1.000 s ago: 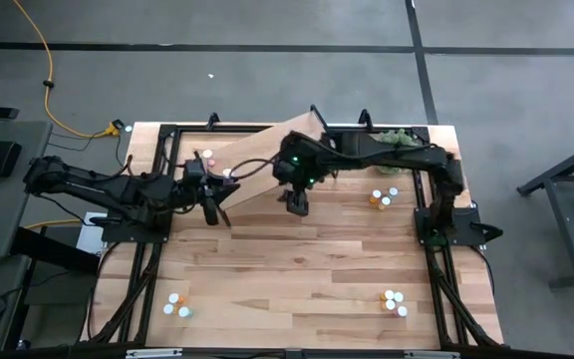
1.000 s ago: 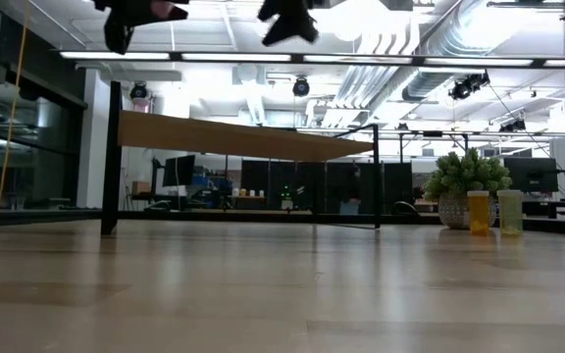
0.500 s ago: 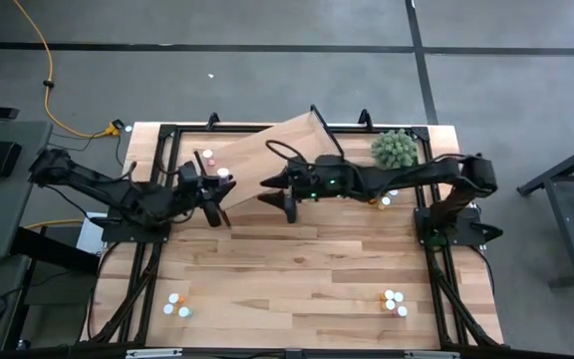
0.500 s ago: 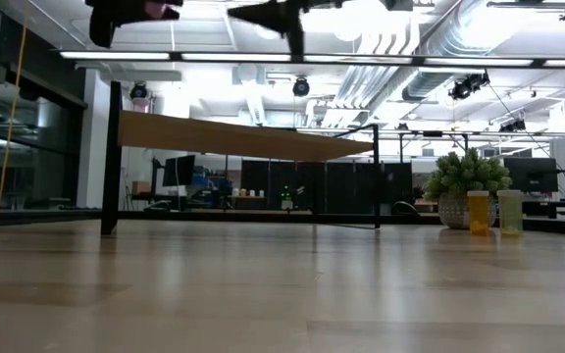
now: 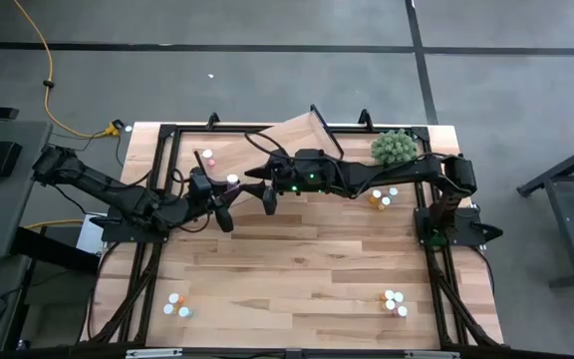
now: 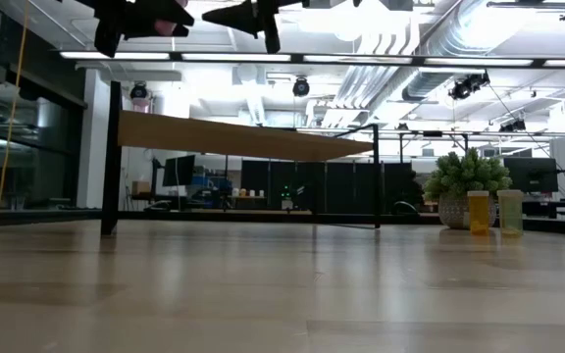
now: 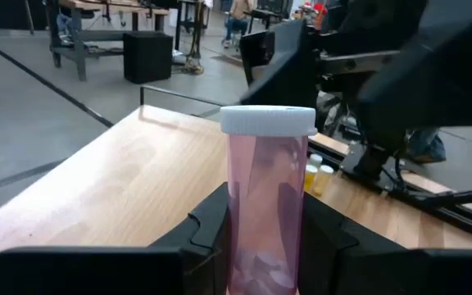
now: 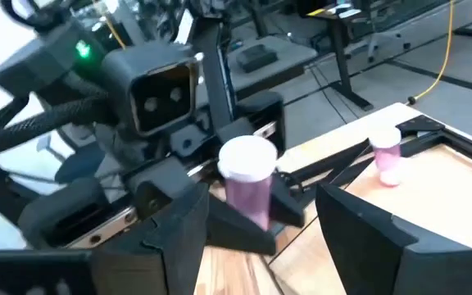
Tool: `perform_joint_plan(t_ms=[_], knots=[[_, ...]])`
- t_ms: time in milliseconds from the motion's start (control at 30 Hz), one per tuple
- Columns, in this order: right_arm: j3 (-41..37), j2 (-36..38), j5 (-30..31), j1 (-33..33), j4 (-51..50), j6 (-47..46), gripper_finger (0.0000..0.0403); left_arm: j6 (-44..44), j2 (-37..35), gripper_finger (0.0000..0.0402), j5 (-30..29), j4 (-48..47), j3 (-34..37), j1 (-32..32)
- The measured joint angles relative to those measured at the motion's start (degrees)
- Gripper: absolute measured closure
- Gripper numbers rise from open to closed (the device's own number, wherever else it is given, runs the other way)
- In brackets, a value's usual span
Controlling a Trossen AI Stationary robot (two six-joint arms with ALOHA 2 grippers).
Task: Pick and place medicine bottles onto shelf by color
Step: Put the top pink pill bottle on the shelf aligned with the other pink pill bottle
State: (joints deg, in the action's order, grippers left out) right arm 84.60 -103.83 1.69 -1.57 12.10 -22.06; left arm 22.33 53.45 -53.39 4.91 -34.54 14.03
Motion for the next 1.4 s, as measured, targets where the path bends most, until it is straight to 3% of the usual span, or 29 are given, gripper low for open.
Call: perform_joint_plan(t_ms=[833, 1267, 1400], knots=[[0.13, -3.3, -1.51, 0.62, 8.7, -3.15, 0.0187, -4.09, 2.19, 0.0316, 1.77, 7.72, 0.0, -0.14], [0.11, -3.32, -1.93, 0.58, 10.49, -3.0, 0.0259, -4.98, 2.19, 0.0316, 2.02, 9.58, 0.0, -0.9], [0.11, -3.32, -1.92, 0.5, 10.87, -3.0, 0.0268, -5.73, 2.16, 0.0316, 6.52, 11.06, 0.0, -2.46]])
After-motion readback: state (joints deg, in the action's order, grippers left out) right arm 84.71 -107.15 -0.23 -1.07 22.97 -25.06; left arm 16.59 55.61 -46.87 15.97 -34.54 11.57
